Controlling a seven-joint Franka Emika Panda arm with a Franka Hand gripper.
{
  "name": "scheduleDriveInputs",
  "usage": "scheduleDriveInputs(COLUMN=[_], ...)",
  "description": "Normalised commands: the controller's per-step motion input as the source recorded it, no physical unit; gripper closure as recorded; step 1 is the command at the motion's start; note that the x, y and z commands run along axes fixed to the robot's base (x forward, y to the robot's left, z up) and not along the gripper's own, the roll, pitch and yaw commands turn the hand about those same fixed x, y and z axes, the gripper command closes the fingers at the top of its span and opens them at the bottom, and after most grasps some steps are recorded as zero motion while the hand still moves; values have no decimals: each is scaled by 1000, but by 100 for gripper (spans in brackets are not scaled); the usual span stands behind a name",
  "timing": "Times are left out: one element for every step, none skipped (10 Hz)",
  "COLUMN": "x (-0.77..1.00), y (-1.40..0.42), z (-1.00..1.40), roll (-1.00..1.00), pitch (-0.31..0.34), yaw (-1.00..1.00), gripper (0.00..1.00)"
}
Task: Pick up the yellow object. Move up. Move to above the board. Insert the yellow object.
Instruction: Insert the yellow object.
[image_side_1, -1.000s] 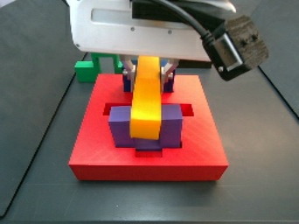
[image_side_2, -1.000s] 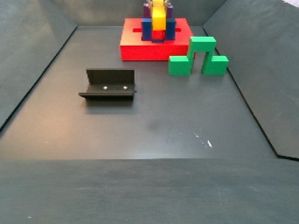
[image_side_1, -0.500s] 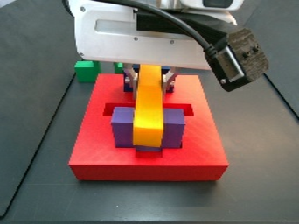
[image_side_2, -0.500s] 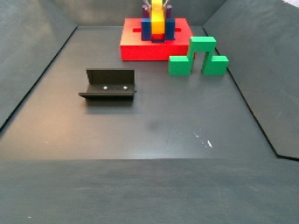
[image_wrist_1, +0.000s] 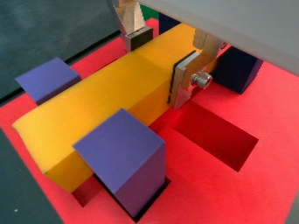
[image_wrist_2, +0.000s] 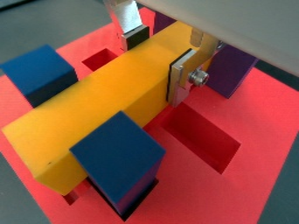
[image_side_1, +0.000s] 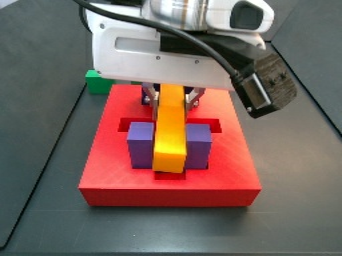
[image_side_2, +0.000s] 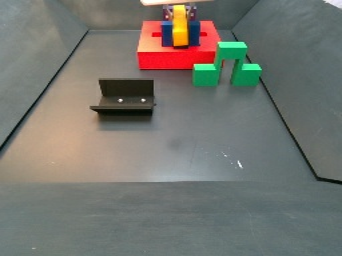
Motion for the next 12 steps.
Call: scheduleDriveInputs(x=[77,46,26,89,154,89,0,0,0,0,-54,-86], y=[-60,-157,-100,0,0,0,-43,-40,-57,-34,0,-51], z=[-151,-171,-231,-323,-303,-234,-131,-111,-140,0,0,0], roll=[96,119,137,201,209,181,103,73,76,14,21,74], pitch=[10,11,0,0,0,0,0,0,0,0,-23,-59], yaw=[80,37,31,103,183,180,60,6,6,0,0,0], gripper=[100,100,100,100,100,100,100,100,100,100,100,100])
